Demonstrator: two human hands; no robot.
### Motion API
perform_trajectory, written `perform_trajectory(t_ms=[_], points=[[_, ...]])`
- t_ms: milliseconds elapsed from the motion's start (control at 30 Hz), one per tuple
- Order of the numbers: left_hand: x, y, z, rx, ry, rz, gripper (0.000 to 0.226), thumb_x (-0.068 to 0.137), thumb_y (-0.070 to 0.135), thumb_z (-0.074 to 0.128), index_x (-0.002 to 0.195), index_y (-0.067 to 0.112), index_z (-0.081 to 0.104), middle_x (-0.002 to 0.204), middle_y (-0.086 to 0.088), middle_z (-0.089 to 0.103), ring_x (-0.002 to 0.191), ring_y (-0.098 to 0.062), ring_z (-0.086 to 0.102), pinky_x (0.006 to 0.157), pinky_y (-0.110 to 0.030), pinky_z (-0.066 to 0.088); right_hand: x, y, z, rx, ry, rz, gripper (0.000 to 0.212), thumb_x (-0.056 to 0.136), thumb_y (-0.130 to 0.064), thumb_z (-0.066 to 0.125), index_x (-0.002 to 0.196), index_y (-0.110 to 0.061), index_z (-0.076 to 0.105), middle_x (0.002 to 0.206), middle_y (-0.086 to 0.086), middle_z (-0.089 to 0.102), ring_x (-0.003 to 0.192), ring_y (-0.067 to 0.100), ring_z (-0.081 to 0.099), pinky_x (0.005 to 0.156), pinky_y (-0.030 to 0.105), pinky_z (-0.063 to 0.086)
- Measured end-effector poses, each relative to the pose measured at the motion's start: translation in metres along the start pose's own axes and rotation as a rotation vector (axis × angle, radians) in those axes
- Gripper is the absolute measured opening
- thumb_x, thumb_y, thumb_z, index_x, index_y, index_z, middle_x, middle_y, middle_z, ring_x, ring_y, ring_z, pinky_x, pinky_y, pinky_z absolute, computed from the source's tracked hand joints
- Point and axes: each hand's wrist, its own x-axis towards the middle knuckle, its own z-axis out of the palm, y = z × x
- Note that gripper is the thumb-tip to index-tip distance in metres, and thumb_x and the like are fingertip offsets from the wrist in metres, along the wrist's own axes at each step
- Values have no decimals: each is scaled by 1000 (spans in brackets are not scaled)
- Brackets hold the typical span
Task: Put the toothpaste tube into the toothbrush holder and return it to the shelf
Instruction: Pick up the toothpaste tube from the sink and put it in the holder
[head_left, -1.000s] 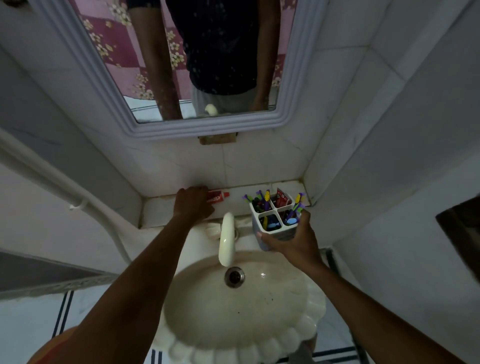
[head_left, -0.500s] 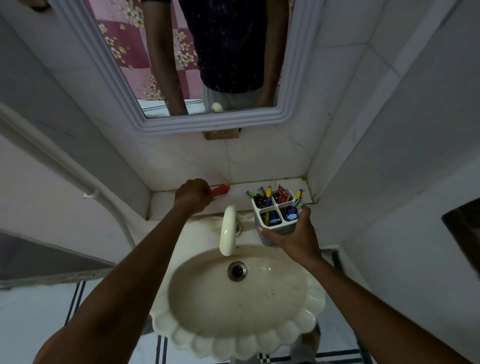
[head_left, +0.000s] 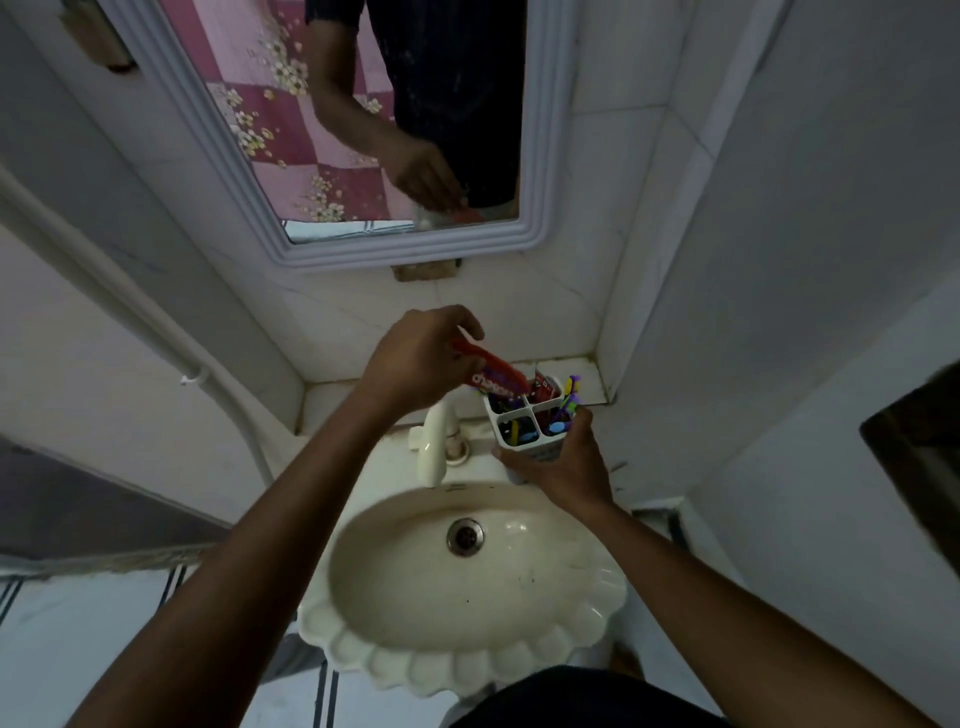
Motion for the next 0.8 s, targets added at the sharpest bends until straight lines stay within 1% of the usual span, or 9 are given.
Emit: perform_trajectory(t_ms=[100,167,267,367,433,500,533,667,800], points=[[-3,15,22,28,-53,40,30,95,22,77,124,22,69,110,-1,80,97,-17,77,83,-43,66,0,1,-2,4,-15,-1,124,40,-88,97,137,-39,39,137,-12,65,122,16,70,97,46,65],[-6,20,34,44,-58,57,33,95,20,76,127,22,67,113,-3,81,97,-19,78,83,-44,66,-1,0,-4,-6,-20,2,122,42,-86,98,138,-37,39,136,-12,65,121,15,69,96,45,64],[-8,21,46,57,-53,37,34,97,22,73,130,22,66,115,-5,81,96,-22,77,82,-43,65,-2,-2,-6,-7,-40,3,121,47,-79,101,142,-36,40,136,-14,65,119,14,68,93,39,60],[-9,19,55,105,-89,-7,29,99,30,72,127,23,70,115,3,81,93,-18,77,81,-41,64,-2,-2,-8,2,-54,17,121,49,-75,102,143,-35,39,136,-14,65,119,14,68,90,34,55],[-10,16,61,139,-95,-27,25,99,30,71,124,23,72,113,4,82,90,-17,76,76,-37,62,-3,-1,-9,-8,-57,23,123,46,-78,101,143,-35,38,138,-12,66,121,15,68,90,36,57],[-12,15,66,148,-96,-50,25,100,25,70,124,20,73,112,1,82,89,-18,76,70,-31,55,-3,2,-7,-27,-50,20,128,42,-86,98,143,-35,37,140,-10,66,124,18,69,94,43,62],[-13,16,69,152,-100,-57,24,101,26,70,124,19,74,111,1,82,90,-18,76,69,-30,53,-2,4,-7,-30,-48,19,130,41,-88,96,143,-36,36,140,-9,66,125,18,69,96,46,63],[-16,17,77,164,-105,-84,20,101,28,69,115,20,80,104,1,83,87,-19,76,79,-41,64,-3,7,-6,-21,-50,11,134,41,-88,97,147,-36,33,142,-7,66,126,19,69,98,47,63],[-14,16,81,187,-102,-121,18,99,28,70,106,17,83,95,-1,82,82,-21,75,76,-42,64,-3,13,-3,-15,-43,11,139,39,-91,95,149,-34,32,143,-6,64,128,22,67,100,51,63]])
